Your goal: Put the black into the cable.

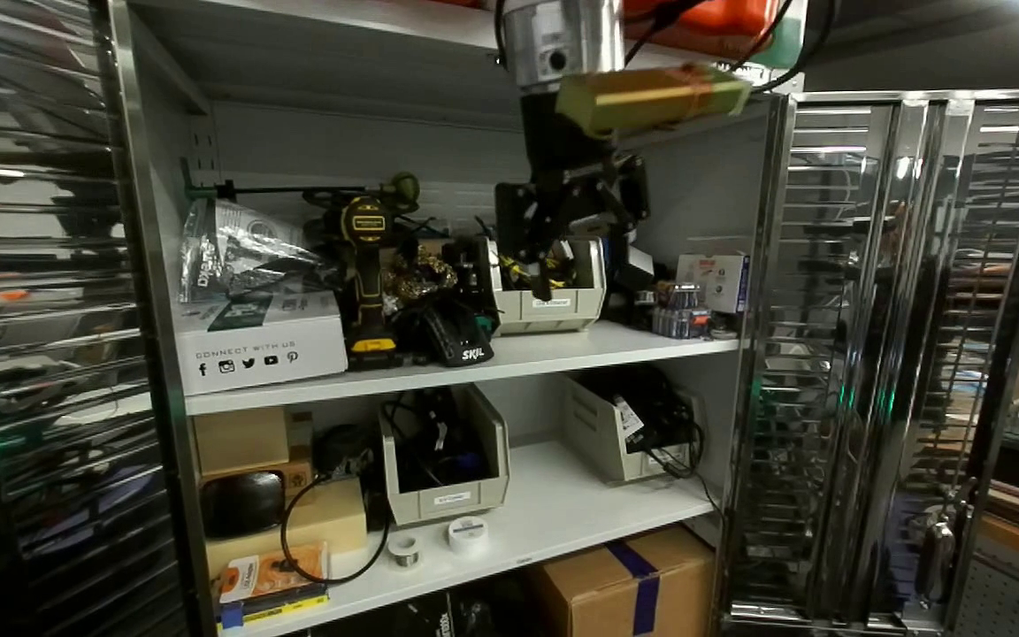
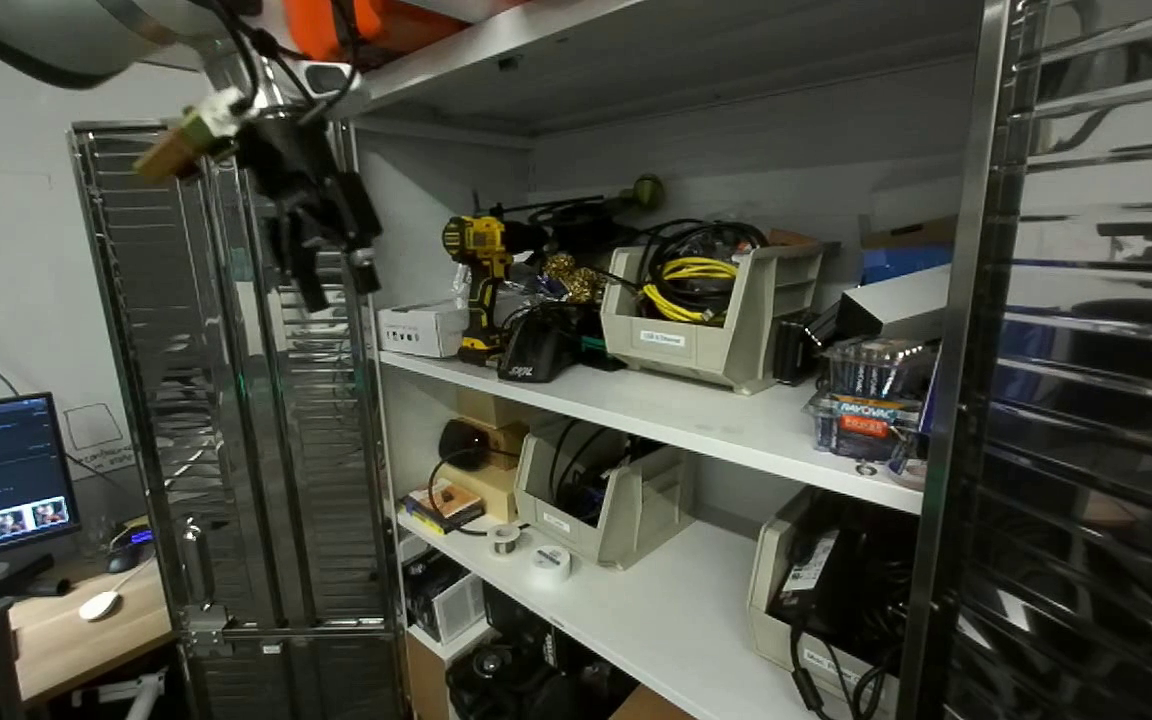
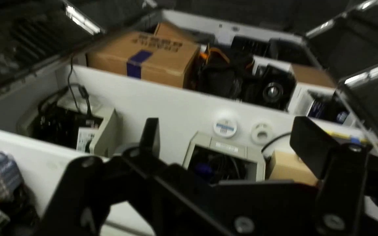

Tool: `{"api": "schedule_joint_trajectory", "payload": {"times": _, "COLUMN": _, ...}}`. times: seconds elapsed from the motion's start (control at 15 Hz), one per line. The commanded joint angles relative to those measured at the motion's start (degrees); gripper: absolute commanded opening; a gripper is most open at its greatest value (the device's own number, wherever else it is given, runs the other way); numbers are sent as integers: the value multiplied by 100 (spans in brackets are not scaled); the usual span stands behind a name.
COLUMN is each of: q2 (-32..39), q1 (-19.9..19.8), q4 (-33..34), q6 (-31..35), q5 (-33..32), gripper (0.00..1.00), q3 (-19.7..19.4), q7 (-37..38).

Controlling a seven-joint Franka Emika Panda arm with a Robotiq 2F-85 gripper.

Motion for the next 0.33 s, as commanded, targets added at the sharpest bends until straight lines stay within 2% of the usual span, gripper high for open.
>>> {"api": "schedule_joint_trajectory", "payload": {"times": 0.0, "q2": -1091, "q1": -288, "q4": -466, "q6": -1326, "q5": 1087, "gripper": 100, "q3": 228, "q7": -646}}
{"api": "schedule_joint_trajectory", "payload": {"times": 0.07, "q2": -502, "q1": -375, "q4": -155, "q6": -878, "q5": 657, "gripper": 100, "q3": 373, "q7": -315}}
{"api": "schedule_joint_trajectory", "payload": {"times": 0.13, "q2": -742, "q1": -411, "q4": -221, "q6": -1171, "q5": 872, "gripper": 100, "q3": 396, "q7": -444}}
{"api": "schedule_joint_trajectory", "payload": {"times": 0.27, "q2": -1038, "q1": -440, "q4": -349, "q6": -1303, "q5": 1002, "gripper": 100, "q3": 404, "q7": -562}}
